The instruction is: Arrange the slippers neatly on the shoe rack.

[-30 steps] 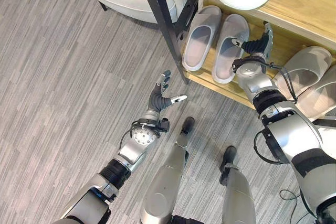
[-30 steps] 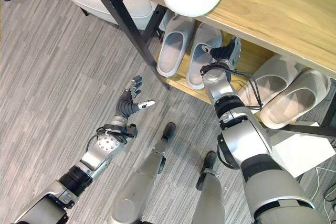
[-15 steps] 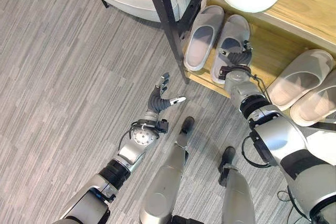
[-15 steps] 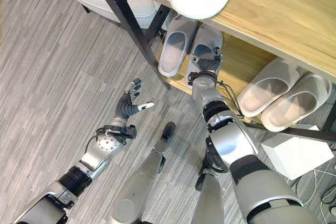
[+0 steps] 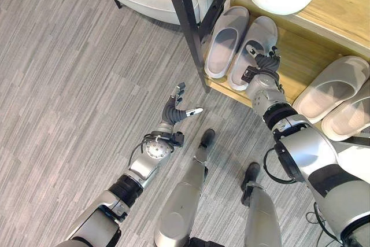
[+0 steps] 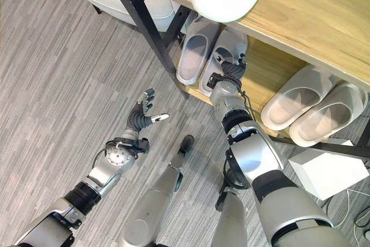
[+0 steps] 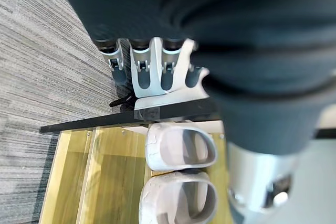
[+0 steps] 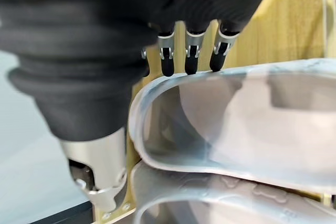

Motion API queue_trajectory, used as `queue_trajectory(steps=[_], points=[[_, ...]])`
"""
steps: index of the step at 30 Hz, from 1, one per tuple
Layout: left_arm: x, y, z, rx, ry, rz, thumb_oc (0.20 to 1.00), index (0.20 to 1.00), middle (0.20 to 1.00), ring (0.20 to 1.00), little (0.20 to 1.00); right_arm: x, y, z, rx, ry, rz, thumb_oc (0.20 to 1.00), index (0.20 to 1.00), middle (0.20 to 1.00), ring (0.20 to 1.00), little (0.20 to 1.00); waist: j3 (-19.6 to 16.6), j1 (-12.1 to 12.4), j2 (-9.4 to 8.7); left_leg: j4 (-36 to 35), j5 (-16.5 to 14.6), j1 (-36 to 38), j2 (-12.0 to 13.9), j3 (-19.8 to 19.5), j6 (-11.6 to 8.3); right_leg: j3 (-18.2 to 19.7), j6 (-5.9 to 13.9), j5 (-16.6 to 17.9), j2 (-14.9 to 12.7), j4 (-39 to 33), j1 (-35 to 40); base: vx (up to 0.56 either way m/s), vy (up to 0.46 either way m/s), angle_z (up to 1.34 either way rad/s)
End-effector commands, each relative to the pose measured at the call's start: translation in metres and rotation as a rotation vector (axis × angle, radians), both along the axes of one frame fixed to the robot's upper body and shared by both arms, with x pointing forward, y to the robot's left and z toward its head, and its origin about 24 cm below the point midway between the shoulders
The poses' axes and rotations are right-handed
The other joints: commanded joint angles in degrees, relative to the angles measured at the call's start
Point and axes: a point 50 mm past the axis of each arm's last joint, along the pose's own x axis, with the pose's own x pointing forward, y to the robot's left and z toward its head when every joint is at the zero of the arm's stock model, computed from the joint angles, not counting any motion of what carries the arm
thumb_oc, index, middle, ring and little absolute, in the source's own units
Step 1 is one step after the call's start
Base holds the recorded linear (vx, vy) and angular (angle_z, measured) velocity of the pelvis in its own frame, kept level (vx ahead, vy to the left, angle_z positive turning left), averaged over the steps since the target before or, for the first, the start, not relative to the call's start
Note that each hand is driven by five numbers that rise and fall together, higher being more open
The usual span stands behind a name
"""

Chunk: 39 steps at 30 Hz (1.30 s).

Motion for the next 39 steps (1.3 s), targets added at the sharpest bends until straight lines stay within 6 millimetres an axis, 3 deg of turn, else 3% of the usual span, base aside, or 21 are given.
queue_trajectory(steps=[1,9,10,15,18,19,20,22,25,28,30,35,37,39], points=[[0.005,0.003,0.013,0.012,-0.064,0.015,1.0,1.0,1.0,1.0,1.0,-0.01,0.011,0.024,-0.065,-0.201,0.064,1.0,1.0,1.0,1.0,1.0,1.52,0.25,-3.47,1.64,-7.27,2.56,0.23,-0.24,1.36,1.42,-1.22,0.61,2.5,-11.08,15.21,0.0,-0.008,-0.14],[-0.004,0.024,-0.016,0.047,0.04,0.069,1.0,1.0,1.0,1.0,1.0,-0.03,-0.004,-0.032,-0.17,-0.106,0.089,1.0,1.0,1.0,1.0,1.0,-1.18,-2.89,-5.08,-1.67,-6.14,7.05,2.42,1.41,1.06,2.01,-1.25,1.81,2.92,-13.96,17.74,0.02,-0.02,-0.16],[-0.009,0.032,-0.029,0.062,0.09,0.087,1.0,1.0,1.0,1.0,1.0,-0.036,-0.005,-0.052,-0.206,-0.052,0.123,1.0,1.0,1.0,1.0,1.0,-2.5,-3.95,-5.58,-2.78,-5.82,8.9,3.05,1.94,1.08,2.31,-1.27,2.38,2.91,-14.75,18.64,0.07,-0.037,-0.22],[-0.016,0.048,-0.044,0.071,0.157,0.107,1.0,1.0,1.0,1.0,1.0,-0.057,0.006,-0.097,-0.273,0.047,0.277,1.0,1.0,1.0,1.0,1.0,-5.67,-6.32,-6.16,-5.17,-5.15,13.29,4.25,3.24,0.99,3.59,-1.28,3.5,3.04,-16.25,20.63,0.06,-0.044,-0.2],[-0.024,0.052,-0.051,0.091,0.182,0.05,1.0,1.0,1.0,1.0,1.0,-0.084,0.011,-0.126,-0.347,0.075,0.438,1.0,1.0,1.0,1.0,1.0,-8.13,-8.06,-6.03,-7.49,-4.43,16.05,5.02,4.23,0.9,3.94,-1.03,4.41,3.02,-17.38,21.8,0.06,-0.01,-0.1],[-0.025,0.052,-0.052,0.09,0.185,0.049,1.0,1.0,1.0,1.0,1.0,-0.085,0.011,-0.127,-0.347,0.078,0.439,1.0,1.0,1.0,1.0,1.0,-8.26,-8.08,-6.0,-7.68,-4.37,16.21,5.03,4.24,0.9,3.93,-1.04,4.42,3.01,-17.45,21.91,0.08,0.002,-0.11],[-0.031,0.059,-0.056,0.158,0.198,0.0,1.0,1.0,1.0,1.0,1.0,-0.107,0.001,-0.143,-0.407,0.101,0.536,1.0,1.0,1.0,1.0,1.0,-9.84,-9.29,-5.74,-9.31,-3.79,17.97,5.39,4.78,0.61,3.78,-0.83,4.78,2.9,-18.4,22.89,0.08,-0.002,-0.13],[-0.041,0.065,-0.063,0.264,0.229,-0.081,1.0,1.0,1.0,1.0,1.0,-0.131,-0.016,-0.161,-0.464,0.157,0.601,1.0,1.0,1.0,1.0,1.0,-11.61,-10.87,-5.27,-10.83,-3.51,19.98,5.66,5.44,0.29,3.86,-0.65,4.93,2.81,-19.36,24.04,0.11,0.029,-0.09],[-0.048,0.063,-0.065,0.439,0.223,-0.205,1.0,1.0,1.0,1.0,1.0,-0.168,-0.037,-0.189,-0.434,0.259,0.64,1.0,1.0,1.0,1.0,1.0,-13.91,-13.54,-4.69,-12.04,-3.78,22.7,6.12,6.54,0.18,4.3,-0.28,5.11,2.68,-19.88,25.25,0.1,0.051,-0.04],[-0.051,0.052,-0.063,0.494,0.214,-0.327,1.0,1.0,1.0,1.0,1.0,-0.191,-0.051,-0.21,-0.408,0.363,0.626,1.0,1.0,1.0,1.0,1.0,-15.32,-14.95,-4.34,-12.53,-4.23,24.45,6.23,7.37,0.23,5.09,-0.14,5.08,2.66,-19.88,25.95,0.07,0.033,-0.13],[-0.053,0.028,-0.048,0.497,0.16,-0.498,1.0,1.0,1.0,1.0,1.0,-0.209,-0.059,-0.229,-0.391,0.46,0.627,1.0,1.0,1.0,1.0,1.0,-16.65,-16.83,-3.8,-12.91,-4.7,26.02,6.55,8.43,0.41,6.2,0.03,5.08,2.76,-19.75,26.12,0.08,0.026,-0.19],[-0.051,-0.033,0.005,0.352,-0.026,-0.761,1.0,1.0,1.0,1.0,1.0,-0.218,-0.057,-0.24,-0.394,0.518,0.62,1.0,1.0,1.0,1.0,1.0,-18.12,-19.11,-3.33,-13.63,-5.12,27.83,6.98,10.33,0.5,8.18,0.31,5.19,3.21,-19.94,26.1,0.03,-0.002,-0.24],[-0.048,-0.042,0.014,0.32,-0.059,-0.77,1.0,1.0,1.0,1.0,1.0,-0.217,-0.056,-0.239,-0.392,0.511,0.619,1.0,1.0,1.0,1.0,1.0,-18.1,-19.21,-3.33,-13.69,-5.19,28.11,7.1,10.7,0.48,8.65,0.33,5.27,3.25,-20.05,26.11,0.01,-0.007,-0.24],[-0.041,-0.057,0.039,0.23,-0.147,-0.761,1.0,1.0,1.0,1.0,1.0,-0.216,-0.053,-0.237,-0.384,0.498,0.621,1.0,1.0,1.0,1.0,1.0,-18.4,-19.9,-3.39,-13.74,-5.29,28.48,7.14,11.43,0.43,9.41,0.28,5.38,3.4,-20.28,26.08,0.01,-0.013,-0.28]])
